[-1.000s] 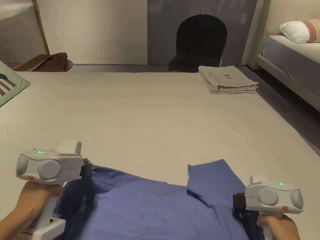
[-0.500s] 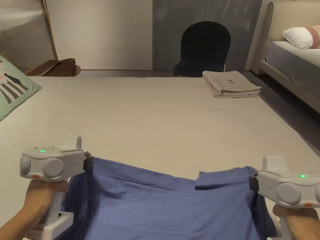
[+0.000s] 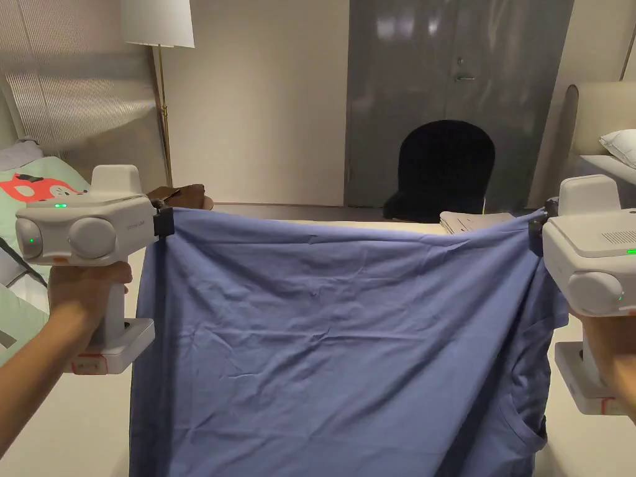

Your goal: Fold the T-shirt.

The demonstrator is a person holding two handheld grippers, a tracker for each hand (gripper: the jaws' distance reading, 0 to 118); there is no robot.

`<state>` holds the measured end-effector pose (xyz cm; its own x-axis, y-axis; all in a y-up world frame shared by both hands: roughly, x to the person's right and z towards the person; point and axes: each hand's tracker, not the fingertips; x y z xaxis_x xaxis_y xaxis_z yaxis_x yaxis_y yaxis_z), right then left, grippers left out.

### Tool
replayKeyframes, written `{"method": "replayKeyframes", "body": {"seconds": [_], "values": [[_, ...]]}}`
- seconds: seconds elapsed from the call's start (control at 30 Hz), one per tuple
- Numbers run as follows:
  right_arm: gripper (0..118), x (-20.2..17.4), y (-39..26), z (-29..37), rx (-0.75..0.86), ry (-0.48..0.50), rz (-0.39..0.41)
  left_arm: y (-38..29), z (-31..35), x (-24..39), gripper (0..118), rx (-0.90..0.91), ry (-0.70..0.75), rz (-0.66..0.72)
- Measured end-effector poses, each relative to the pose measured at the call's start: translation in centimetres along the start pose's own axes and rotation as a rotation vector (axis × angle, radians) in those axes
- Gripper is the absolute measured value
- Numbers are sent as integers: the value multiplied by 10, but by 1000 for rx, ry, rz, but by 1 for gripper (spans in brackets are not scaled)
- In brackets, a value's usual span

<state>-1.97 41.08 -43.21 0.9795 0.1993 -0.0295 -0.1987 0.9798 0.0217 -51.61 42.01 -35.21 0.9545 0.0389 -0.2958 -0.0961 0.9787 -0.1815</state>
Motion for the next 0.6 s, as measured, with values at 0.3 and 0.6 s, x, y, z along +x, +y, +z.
{"method": "replayKeyframes", "body": {"seconds": [0.3,0.6], "values": [[3,-13,95,-33,188,-25,-28,98,-6,5,3,218,113,-6],[3,-19,148,-71,300,-22,-82,149,-33,2,3,337,153,63]]}}
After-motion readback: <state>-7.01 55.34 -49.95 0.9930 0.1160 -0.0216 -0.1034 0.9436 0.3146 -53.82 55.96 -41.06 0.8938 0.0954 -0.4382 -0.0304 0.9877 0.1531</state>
